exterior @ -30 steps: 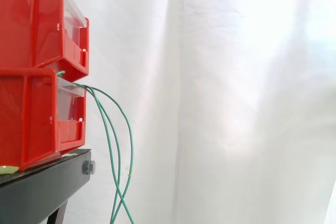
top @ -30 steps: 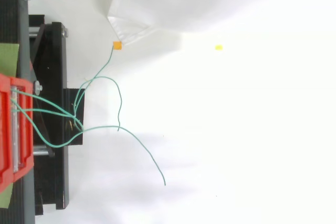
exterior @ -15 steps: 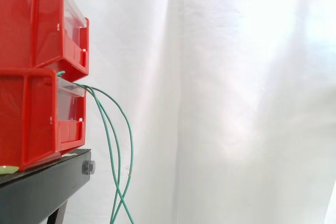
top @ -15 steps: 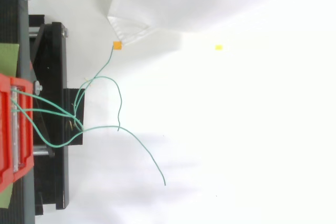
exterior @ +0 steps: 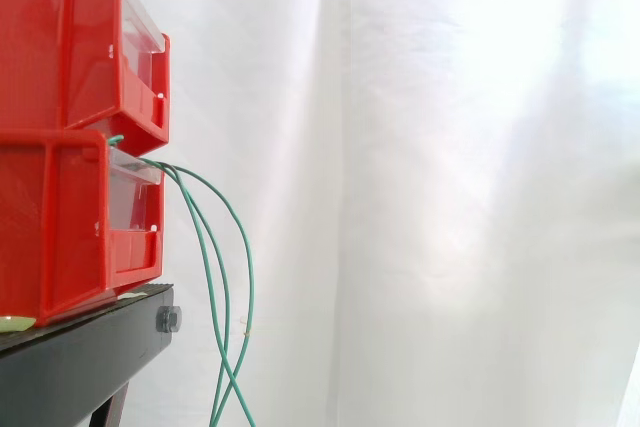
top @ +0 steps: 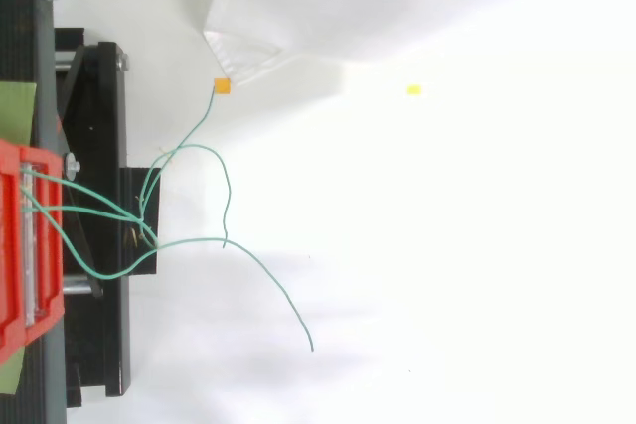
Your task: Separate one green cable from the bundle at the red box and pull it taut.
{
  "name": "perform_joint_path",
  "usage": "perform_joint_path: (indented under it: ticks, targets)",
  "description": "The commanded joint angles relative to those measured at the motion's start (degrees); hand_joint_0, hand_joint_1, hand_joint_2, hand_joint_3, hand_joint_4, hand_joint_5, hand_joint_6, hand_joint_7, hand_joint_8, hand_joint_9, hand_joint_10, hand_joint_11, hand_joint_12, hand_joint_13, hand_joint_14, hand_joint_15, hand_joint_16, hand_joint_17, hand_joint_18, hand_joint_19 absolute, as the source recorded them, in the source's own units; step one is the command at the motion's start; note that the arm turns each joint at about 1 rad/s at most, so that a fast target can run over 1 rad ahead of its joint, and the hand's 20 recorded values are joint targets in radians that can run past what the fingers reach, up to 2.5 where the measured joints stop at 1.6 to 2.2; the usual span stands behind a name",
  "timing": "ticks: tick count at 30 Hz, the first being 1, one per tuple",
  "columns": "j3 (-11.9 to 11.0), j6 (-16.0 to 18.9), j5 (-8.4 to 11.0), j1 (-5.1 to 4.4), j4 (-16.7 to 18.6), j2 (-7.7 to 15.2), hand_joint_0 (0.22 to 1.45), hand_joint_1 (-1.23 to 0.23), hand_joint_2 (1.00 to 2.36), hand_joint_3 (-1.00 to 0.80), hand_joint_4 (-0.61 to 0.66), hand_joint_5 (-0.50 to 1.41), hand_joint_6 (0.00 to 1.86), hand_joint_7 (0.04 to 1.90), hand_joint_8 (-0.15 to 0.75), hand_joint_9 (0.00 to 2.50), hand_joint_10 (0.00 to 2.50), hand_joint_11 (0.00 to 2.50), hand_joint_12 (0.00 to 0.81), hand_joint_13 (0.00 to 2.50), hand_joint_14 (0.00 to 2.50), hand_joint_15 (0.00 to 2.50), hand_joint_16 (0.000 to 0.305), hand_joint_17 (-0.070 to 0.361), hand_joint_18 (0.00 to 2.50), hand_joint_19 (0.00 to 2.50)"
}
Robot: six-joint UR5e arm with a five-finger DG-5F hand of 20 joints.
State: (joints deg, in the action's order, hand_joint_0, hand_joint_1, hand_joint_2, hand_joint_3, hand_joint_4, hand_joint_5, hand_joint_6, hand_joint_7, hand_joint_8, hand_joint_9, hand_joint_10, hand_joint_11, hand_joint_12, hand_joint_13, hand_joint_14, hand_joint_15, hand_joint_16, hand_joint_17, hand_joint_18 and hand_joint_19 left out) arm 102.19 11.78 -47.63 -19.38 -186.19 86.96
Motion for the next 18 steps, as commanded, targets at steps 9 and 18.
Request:
perform_joint_path:
  ticks: [9,18]
  targets:
    - [-0.1,0.0,0.0,-0.05,0.0,0.0,0.56,-0.69,1.0,-0.5,0.2,-0.17,0.5,0.73,0.261,1.0,0.02,0.58,0.447,1.18,0.02,0.64,0.041,0.091,0.61,0.83]
    - [0.0,0.0,0.0,-0.05,0.0,0.0,0.53,-0.68,1.0,-0.5,0.2,-0.16,0.5,0.75,0.284,0.97,0.02,0.57,0.453,1.18,0.02,0.64,0.042,0.096,0.61,0.84]
